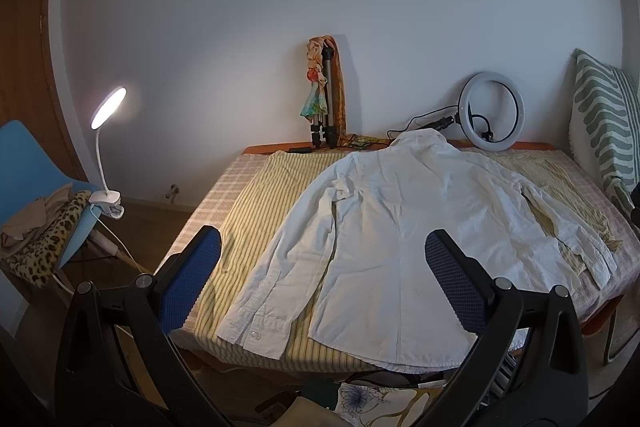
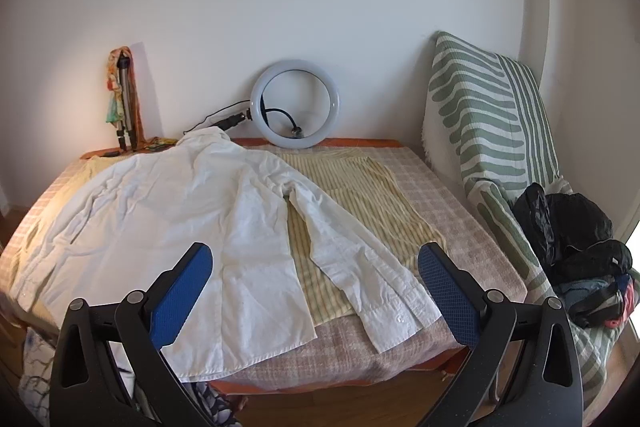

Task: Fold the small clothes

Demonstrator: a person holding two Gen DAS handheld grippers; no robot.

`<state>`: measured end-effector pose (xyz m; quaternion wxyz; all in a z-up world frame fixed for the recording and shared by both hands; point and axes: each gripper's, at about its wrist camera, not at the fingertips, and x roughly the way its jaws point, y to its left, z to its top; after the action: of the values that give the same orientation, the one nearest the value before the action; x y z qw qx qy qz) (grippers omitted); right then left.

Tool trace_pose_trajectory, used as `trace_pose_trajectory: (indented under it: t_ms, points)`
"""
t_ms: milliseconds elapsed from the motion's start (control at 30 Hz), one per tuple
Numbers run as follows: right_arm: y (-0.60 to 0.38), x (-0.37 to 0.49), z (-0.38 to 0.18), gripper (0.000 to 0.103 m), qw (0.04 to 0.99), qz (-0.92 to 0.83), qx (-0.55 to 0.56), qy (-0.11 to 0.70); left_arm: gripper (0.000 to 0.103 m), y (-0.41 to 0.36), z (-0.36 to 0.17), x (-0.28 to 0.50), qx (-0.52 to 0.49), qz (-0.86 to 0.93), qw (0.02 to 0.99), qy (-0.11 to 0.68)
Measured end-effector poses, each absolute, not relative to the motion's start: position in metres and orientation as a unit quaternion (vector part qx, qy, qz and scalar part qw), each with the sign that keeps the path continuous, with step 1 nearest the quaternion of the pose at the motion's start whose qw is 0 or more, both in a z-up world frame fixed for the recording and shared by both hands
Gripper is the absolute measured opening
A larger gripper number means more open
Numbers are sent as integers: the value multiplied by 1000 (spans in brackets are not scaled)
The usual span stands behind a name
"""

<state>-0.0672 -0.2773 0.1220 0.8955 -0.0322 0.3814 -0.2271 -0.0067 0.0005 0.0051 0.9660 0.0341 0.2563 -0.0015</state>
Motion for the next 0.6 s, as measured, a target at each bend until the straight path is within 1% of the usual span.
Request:
trace_pose_trajectory:
  t_ms: [600]
  points:
    - [-281,-66,125,102,896,-226,-33,380,103,-2,8,-7,34,-5,968,251]
